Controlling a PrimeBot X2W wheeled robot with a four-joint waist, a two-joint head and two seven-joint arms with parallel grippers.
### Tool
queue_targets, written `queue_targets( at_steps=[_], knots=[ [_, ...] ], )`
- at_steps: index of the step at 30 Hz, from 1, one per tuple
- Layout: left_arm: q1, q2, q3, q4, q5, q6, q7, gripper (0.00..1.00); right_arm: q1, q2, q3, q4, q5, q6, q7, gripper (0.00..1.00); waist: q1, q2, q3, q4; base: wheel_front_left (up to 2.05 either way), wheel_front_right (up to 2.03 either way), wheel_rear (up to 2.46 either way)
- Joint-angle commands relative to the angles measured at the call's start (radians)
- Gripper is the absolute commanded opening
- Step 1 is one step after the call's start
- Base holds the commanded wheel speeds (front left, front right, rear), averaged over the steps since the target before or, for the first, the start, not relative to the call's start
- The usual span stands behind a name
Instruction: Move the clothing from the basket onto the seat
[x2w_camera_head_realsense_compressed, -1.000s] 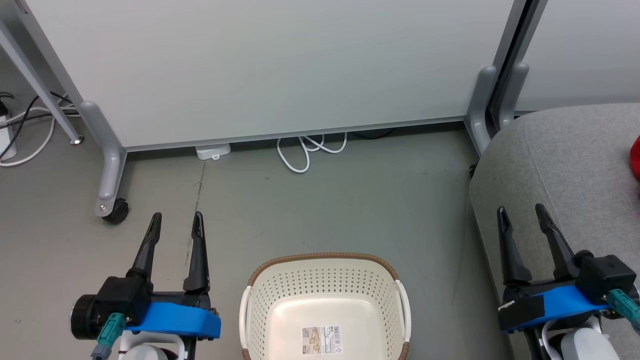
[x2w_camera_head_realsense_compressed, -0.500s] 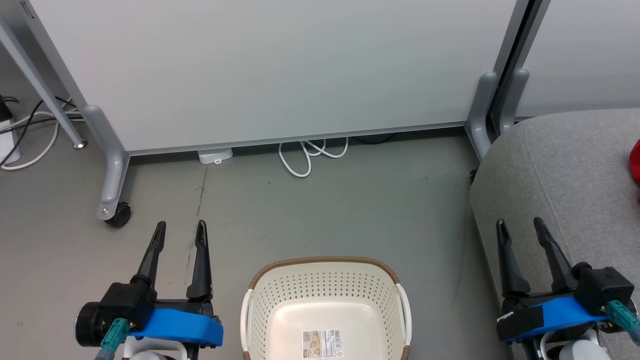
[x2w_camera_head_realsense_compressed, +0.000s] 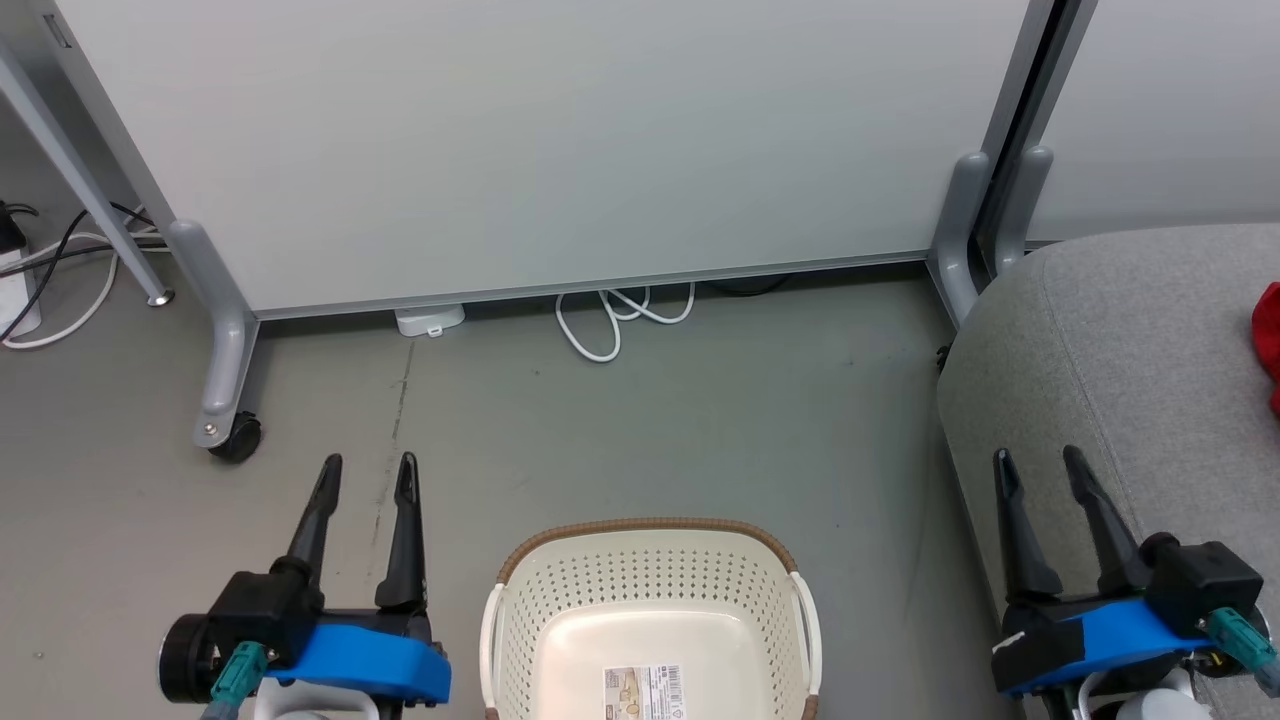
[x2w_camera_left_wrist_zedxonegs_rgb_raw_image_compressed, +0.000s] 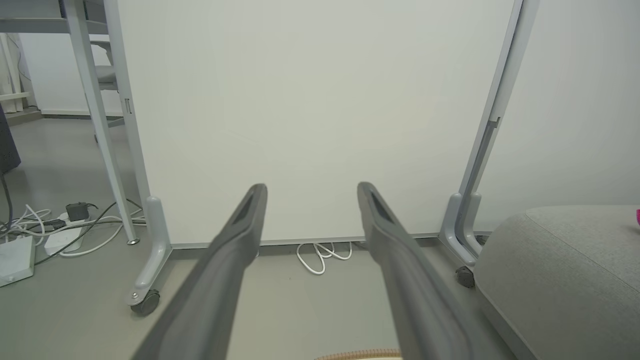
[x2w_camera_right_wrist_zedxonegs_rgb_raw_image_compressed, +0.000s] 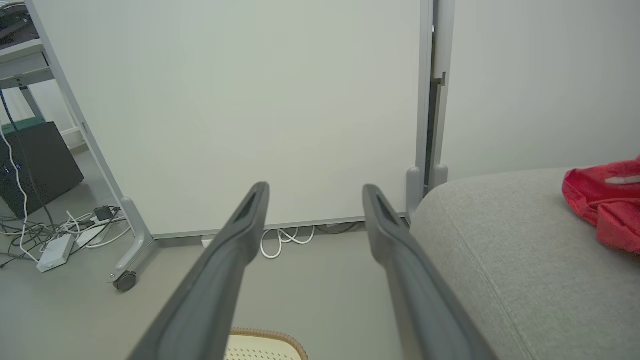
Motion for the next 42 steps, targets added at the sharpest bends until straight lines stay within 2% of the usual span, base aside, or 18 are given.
queue_targets(
  at_steps=[1,6,23,42],
  knots=[
    [0.001,0.0,-0.001,0.003,-0.001,0.0,0.0,0.0,0.0,0.0,0.0,0.004,0.001,0.0,0.001,0.0,0.0,0.0,0.0,0.0,0.0,0.0,0.0],
    [0.033,0.0,-0.006,0.042,-0.012,0.0,0.007,0.0,0.016,0.003,-0.001,0.05,0.012,0.0,0.011,0.0,0.0,0.0,-0.001,-0.001,0.0,0.0,0.0],
    [0.014,0.017,0.013,0.04,-0.349,0.0,0.071,0.0,0.008,0.003,-0.015,0.039,0.331,0.0,0.093,0.0,0.0,0.0,-0.004,-0.009,0.0,0.0,0.0],
    [-0.004,0.027,0.038,0.035,-0.648,-0.001,0.135,0.0,-0.001,0.004,-0.026,0.03,0.621,0.0,0.166,0.0,0.0,0.0,-0.008,-0.019,0.0,0.0,0.0]
  ],
)
